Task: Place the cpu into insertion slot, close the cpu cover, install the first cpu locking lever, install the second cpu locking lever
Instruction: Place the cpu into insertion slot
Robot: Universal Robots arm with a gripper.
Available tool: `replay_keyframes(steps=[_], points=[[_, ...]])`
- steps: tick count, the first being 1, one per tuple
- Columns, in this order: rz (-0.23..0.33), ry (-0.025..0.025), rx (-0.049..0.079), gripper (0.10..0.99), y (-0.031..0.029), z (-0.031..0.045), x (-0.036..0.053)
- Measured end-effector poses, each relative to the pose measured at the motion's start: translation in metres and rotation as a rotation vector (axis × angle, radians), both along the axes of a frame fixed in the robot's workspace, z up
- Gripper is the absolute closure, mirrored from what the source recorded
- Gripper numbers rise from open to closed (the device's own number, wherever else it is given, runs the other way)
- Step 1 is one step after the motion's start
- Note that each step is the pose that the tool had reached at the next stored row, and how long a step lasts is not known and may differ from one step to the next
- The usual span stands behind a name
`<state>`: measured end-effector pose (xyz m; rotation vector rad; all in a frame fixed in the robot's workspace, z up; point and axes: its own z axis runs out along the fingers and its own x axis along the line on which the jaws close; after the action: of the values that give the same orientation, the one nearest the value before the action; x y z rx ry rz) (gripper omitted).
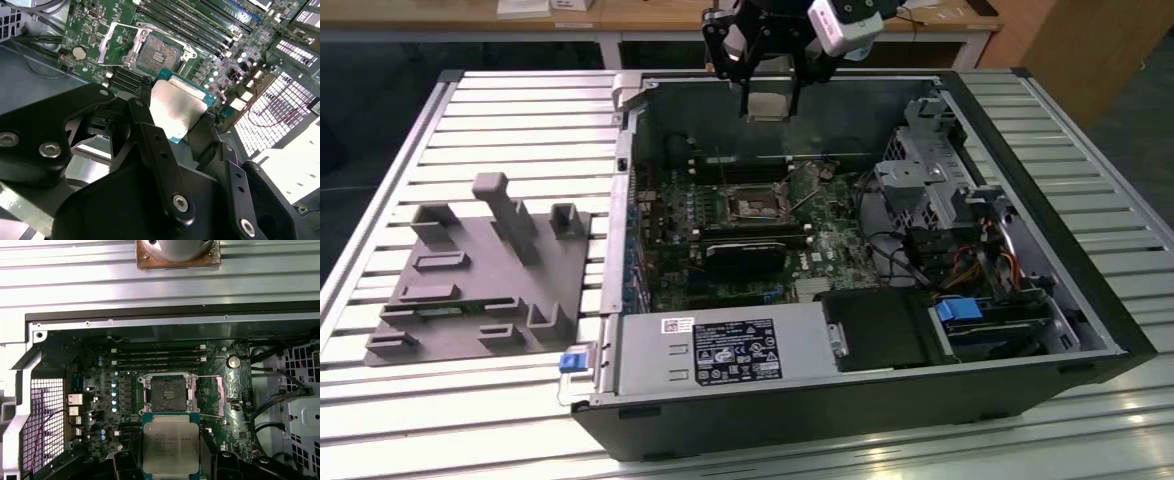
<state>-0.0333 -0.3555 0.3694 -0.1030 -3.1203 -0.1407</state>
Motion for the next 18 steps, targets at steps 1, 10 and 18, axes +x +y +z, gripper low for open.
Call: replay_keyframes(steps=[1, 10, 18], points=[[-0.001, 0.0, 0.0, 0.545, 0.0, 0.0, 0.0], [-0.014, 0.0, 0.0, 0.545, 0.0, 0.0, 0.0], [-0.024, 0.0, 0.0, 0.545, 0.0, 0.0, 0.0]])
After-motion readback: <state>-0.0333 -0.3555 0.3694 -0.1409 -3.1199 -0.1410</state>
